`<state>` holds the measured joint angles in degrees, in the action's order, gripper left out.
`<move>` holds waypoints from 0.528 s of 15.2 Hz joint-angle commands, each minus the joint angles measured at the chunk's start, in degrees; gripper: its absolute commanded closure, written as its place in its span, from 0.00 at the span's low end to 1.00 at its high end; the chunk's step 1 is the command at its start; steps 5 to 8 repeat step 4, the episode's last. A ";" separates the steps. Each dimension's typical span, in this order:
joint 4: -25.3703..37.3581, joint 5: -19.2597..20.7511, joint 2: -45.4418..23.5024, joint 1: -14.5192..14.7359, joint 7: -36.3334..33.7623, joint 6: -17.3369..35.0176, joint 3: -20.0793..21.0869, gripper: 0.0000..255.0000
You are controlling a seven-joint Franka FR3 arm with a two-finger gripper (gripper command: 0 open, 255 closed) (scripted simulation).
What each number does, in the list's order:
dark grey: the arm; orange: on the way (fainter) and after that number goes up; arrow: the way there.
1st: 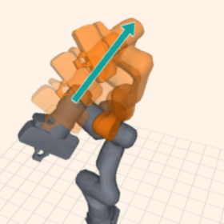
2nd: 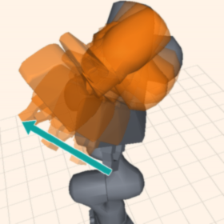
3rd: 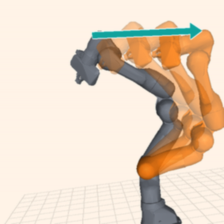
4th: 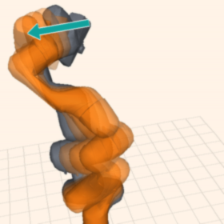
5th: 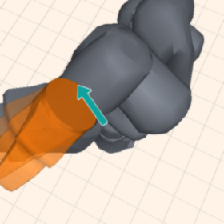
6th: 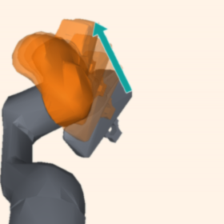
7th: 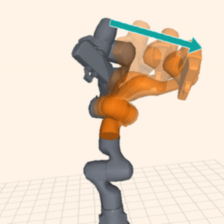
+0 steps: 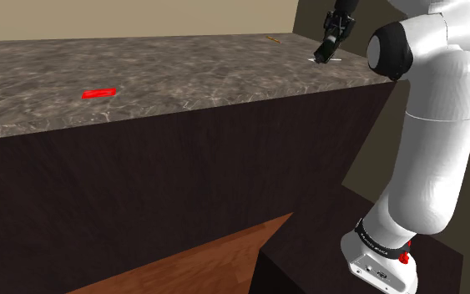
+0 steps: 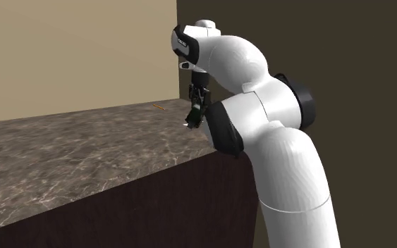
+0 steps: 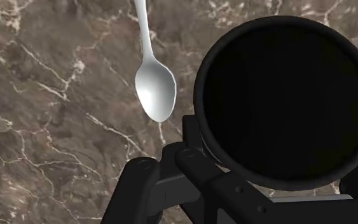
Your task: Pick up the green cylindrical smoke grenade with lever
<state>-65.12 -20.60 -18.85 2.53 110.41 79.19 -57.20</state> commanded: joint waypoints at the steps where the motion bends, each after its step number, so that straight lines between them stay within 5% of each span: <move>1: 3.51 -1.28 -1.25 -1.92 0.17 -2.53 0.31 1.00; 8: 5.80 -2.20 -2.17 -3.33 0.25 -4.04 0.60 1.00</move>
